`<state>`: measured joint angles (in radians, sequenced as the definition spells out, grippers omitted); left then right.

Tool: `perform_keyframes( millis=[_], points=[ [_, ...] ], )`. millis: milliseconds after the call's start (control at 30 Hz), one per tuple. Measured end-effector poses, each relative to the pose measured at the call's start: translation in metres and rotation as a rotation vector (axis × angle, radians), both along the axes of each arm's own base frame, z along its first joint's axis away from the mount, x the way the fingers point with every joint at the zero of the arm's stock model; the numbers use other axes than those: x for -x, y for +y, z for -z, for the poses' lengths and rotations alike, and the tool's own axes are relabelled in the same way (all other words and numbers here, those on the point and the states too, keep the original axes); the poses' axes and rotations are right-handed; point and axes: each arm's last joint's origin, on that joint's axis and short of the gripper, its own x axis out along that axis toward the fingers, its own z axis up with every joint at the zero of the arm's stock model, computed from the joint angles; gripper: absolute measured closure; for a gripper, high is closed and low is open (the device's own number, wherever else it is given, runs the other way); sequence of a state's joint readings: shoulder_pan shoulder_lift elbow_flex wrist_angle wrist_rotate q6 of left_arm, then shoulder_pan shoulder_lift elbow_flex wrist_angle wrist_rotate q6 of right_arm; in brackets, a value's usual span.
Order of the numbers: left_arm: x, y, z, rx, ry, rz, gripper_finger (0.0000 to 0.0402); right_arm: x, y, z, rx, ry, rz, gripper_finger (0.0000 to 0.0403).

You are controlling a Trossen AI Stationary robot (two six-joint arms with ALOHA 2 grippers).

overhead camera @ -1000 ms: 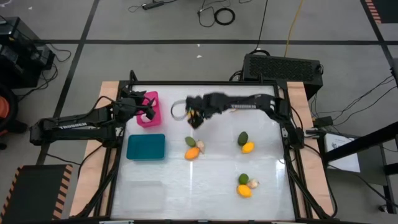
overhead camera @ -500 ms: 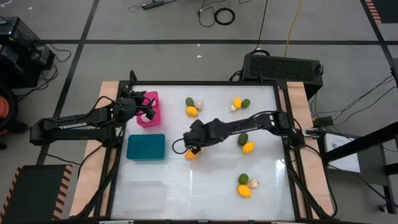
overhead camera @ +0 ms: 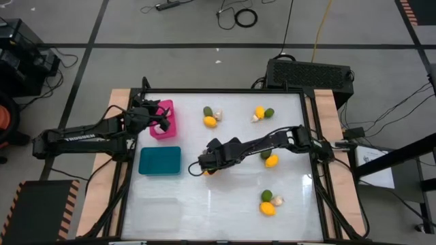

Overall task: Sort produce into baskets
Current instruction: Put the white garlic into the pink bin

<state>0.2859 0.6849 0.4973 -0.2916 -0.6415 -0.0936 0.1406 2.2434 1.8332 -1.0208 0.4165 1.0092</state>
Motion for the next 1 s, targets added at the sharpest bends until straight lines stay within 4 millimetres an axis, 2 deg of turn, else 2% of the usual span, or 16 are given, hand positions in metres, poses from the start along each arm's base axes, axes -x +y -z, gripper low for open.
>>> perform_keyframes(
  millis=[367, 600, 833, 1000],
  points=[
    [0.0, 0.0, 0.0, -0.001, 0.005, 0.002, 0.0139, 0.003, 0.016, 0.002, -0.02, -0.004, 0.006, 0.0115],
    [0.0, 0.0, 0.0, 0.002, 0.0, 0.0, 0.0139, 0.013, 0.022, 0.002, 0.018, 0.032, 0.118, 0.0115],
    [0.0, 0.0, 0.0, 0.003, -0.001, 0.0, 0.0139, 0.018, 0.04, 0.002, 0.028, -0.005, 0.178, 0.0115],
    [0.0, 0.0, 0.0, 0.003, 0.0, 0.001, 0.0139, 0.024, 0.044, 0.019, 0.065, -0.003, 0.213, 0.0115]
  ],
)
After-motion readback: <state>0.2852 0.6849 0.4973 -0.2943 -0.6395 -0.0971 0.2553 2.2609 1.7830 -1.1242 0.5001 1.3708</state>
